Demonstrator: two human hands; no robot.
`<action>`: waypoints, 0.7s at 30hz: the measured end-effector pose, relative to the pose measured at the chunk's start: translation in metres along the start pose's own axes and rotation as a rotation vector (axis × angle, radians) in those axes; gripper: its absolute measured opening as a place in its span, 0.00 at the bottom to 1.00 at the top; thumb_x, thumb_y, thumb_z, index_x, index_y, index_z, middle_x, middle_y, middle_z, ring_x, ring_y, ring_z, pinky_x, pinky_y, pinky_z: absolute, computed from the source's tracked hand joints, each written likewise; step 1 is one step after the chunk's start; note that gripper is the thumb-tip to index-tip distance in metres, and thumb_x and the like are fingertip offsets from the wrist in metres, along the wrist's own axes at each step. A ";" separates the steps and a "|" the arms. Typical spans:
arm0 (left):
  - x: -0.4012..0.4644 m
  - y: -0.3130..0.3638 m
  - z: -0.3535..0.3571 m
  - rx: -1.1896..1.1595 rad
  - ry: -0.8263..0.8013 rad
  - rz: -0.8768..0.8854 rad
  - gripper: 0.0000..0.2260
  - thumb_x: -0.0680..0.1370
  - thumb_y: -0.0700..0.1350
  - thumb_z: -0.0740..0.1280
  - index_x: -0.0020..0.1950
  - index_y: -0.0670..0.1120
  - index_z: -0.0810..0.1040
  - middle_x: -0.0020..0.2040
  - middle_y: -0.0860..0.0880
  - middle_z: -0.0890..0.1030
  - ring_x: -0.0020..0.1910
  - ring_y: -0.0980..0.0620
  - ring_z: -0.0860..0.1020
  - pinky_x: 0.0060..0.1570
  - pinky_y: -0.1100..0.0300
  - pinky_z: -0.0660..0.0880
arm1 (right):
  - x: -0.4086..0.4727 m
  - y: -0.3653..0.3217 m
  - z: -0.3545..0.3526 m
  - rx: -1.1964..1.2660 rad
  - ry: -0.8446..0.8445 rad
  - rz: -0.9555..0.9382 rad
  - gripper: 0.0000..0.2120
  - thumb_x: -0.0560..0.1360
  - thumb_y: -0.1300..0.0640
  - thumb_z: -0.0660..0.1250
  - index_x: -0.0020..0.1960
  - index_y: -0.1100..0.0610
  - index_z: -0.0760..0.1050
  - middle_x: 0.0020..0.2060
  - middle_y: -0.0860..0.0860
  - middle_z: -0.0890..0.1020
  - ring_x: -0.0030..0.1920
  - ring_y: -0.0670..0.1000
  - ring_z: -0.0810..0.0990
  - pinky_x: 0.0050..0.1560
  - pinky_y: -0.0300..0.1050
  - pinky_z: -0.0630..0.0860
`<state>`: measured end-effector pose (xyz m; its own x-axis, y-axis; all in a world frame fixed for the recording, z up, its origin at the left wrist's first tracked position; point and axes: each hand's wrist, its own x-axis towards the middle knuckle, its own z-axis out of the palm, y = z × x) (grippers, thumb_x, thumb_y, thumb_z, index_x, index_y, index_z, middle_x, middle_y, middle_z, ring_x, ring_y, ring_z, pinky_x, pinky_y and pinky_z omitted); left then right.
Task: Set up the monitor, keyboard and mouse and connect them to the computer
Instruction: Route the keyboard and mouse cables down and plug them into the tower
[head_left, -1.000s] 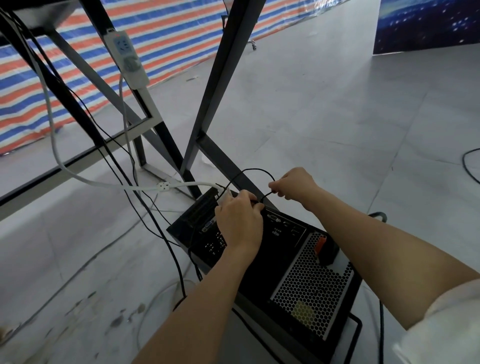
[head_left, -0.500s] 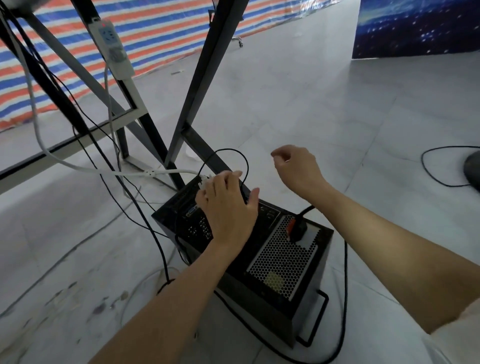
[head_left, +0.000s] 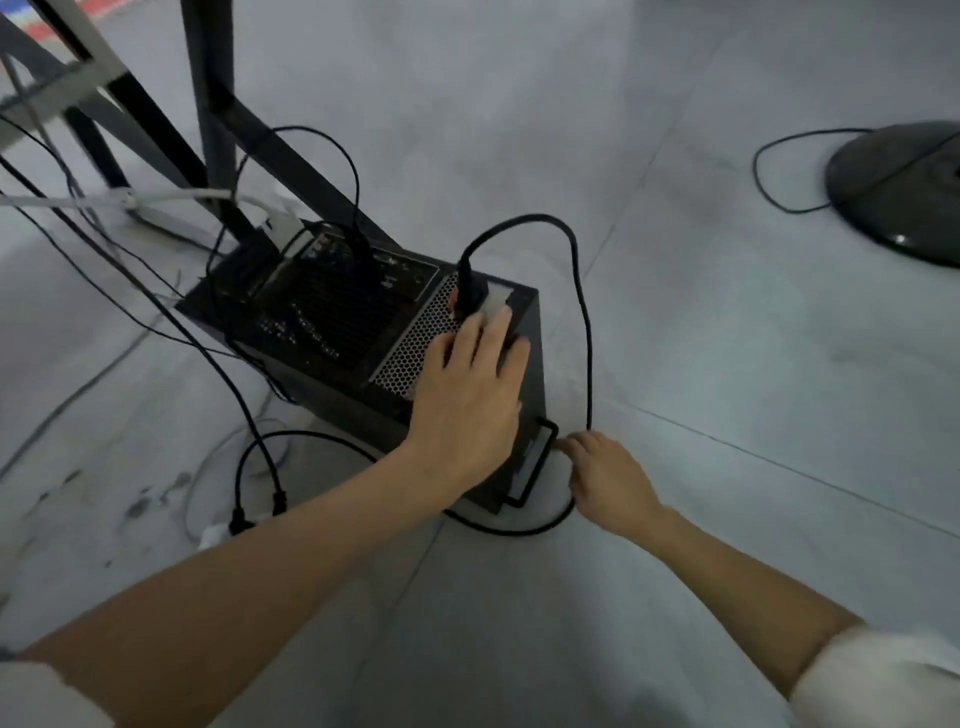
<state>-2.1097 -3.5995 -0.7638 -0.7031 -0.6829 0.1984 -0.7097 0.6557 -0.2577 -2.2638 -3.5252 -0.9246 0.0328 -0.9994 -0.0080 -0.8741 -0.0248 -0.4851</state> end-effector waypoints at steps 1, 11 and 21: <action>0.000 0.001 0.002 0.035 -0.029 -0.004 0.27 0.66 0.48 0.75 0.63 0.44 0.75 0.68 0.39 0.70 0.65 0.39 0.71 0.57 0.44 0.72 | 0.003 0.000 0.009 -0.098 -0.080 -0.047 0.24 0.62 0.68 0.66 0.58 0.62 0.78 0.50 0.59 0.81 0.49 0.62 0.81 0.48 0.53 0.78; 0.002 0.000 0.011 0.141 -0.036 0.005 0.28 0.58 0.44 0.81 0.57 0.45 0.79 0.66 0.38 0.73 0.61 0.38 0.74 0.53 0.44 0.75 | 0.034 -0.013 0.037 -0.744 -0.490 -0.232 0.26 0.80 0.54 0.55 0.76 0.53 0.54 0.76 0.56 0.54 0.76 0.58 0.50 0.73 0.58 0.40; -0.004 -0.034 -0.010 0.084 0.074 0.075 0.21 0.64 0.45 0.76 0.56 0.46 0.80 0.65 0.39 0.74 0.60 0.39 0.76 0.50 0.47 0.76 | 0.038 -0.032 0.014 -0.766 -0.611 -0.303 0.29 0.80 0.46 0.54 0.77 0.55 0.52 0.76 0.55 0.55 0.75 0.58 0.50 0.74 0.58 0.42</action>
<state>-2.0834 -3.6157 -0.7464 -0.7579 -0.6049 0.2443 -0.6506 0.6727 -0.3524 -2.2284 -3.5619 -0.9216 0.3578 -0.7715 -0.5260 -0.8556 -0.4966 0.1463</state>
